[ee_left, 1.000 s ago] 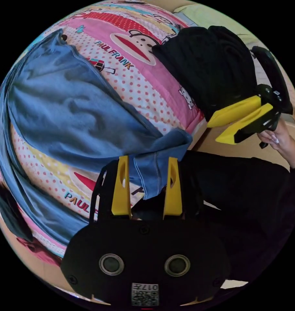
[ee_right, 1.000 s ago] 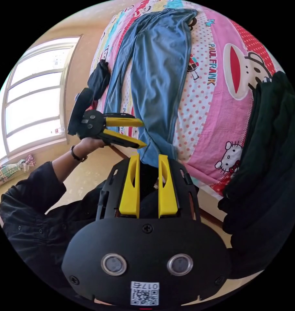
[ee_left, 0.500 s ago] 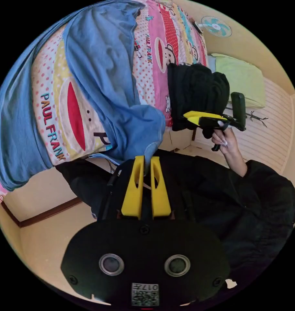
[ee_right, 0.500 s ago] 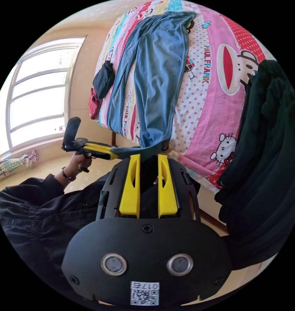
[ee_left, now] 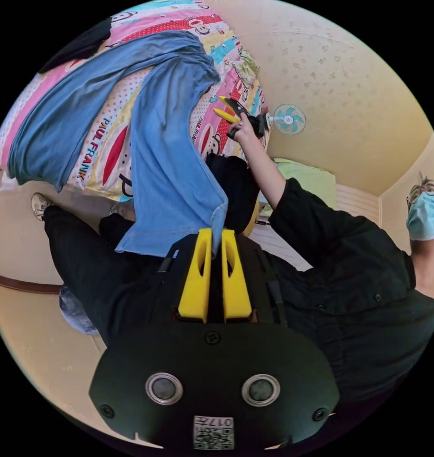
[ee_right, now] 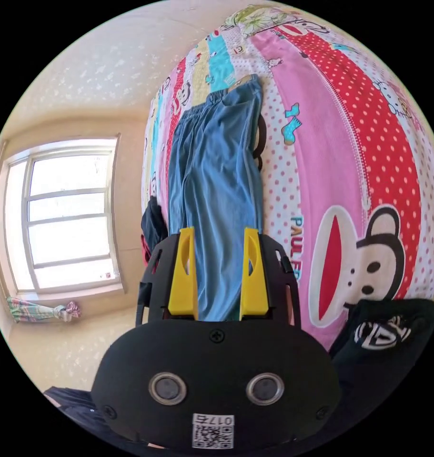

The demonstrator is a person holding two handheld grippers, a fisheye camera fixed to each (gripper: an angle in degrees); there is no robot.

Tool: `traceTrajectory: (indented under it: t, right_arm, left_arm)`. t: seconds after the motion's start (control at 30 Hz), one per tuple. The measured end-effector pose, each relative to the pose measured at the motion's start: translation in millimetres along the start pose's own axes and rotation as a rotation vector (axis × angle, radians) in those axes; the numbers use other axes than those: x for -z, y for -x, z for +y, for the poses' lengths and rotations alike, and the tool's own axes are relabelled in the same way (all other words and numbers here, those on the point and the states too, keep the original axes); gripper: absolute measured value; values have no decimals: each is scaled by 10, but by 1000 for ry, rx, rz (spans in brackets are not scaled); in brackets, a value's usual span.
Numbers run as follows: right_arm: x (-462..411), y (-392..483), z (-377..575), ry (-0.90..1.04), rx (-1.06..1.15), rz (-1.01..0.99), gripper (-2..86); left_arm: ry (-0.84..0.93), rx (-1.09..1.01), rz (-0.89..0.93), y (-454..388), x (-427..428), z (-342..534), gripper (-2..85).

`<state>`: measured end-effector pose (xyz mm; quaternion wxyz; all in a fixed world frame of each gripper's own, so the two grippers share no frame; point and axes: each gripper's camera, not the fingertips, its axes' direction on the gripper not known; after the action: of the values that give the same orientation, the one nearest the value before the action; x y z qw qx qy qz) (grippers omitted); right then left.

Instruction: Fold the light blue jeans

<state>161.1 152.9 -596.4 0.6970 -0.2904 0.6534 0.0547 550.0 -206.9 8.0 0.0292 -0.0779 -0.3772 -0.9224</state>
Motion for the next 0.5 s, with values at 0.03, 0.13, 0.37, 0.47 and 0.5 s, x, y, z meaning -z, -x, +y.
traceTrajectory:
  t: [0.03,0.13,0.37,0.47,0.5]
  right_arm:
    - [-32,-24,-95,-12,-13,-5,141]
    - [-225,-110,-437,-52,-47,68,143]
    - [-788,-227,-799,-100,-58,73,100]
    - [-806,-103,-855,-159,-28,114,38]
    - [-780,-23,-894,-180,-16,110,30]
  left_arm:
    - [-22,14,23,-47,94,62,41]
    - [-71,33,88,-161,365,189,41]
    - [-162,69,228,-276,1054,162,41]
    - [-205,102,318,-213,1412,136,41]
    - [-220,115,349,-179,1492,137,41]
